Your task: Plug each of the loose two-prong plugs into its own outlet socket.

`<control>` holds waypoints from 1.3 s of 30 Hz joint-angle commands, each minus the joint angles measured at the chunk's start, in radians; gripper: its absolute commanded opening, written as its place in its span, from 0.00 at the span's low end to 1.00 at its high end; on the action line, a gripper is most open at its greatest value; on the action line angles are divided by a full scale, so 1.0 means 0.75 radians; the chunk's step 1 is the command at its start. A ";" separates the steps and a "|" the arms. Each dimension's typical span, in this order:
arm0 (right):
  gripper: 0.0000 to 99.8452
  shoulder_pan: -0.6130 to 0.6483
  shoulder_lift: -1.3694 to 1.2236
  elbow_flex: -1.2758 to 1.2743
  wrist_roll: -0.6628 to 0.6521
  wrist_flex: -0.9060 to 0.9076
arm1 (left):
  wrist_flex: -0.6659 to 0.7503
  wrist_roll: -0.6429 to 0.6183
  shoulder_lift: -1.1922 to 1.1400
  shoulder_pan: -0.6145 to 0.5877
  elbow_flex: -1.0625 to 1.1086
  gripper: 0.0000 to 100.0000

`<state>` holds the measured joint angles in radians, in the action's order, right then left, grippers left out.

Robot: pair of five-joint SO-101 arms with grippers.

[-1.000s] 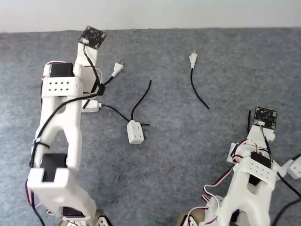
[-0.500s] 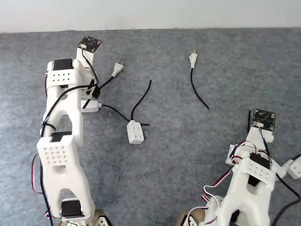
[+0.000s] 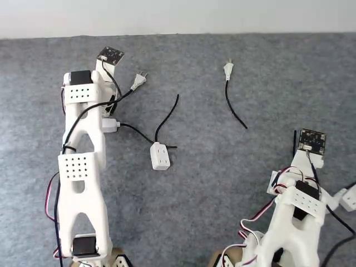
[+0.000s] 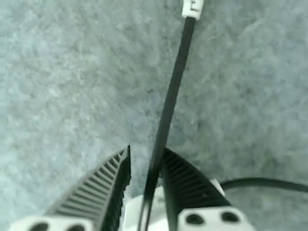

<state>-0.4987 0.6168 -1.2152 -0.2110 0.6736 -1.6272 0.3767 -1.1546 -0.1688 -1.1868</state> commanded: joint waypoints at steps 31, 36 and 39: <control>0.09 0.011 0.028 0.016 -0.014 -0.021 | -0.174 0.010 -0.037 0.031 -0.306 0.18; 0.09 0.011 0.028 0.016 -0.014 -0.021 | -0.174 0.031 -0.037 0.031 -0.308 0.18; 0.09 0.011 0.028 0.016 -0.014 -0.021 | -0.155 0.047 -0.037 0.031 -0.308 0.17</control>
<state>-0.4987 0.6168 -1.2152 -0.2110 0.6736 -1.7331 0.3966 -1.2052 -0.1565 -1.3709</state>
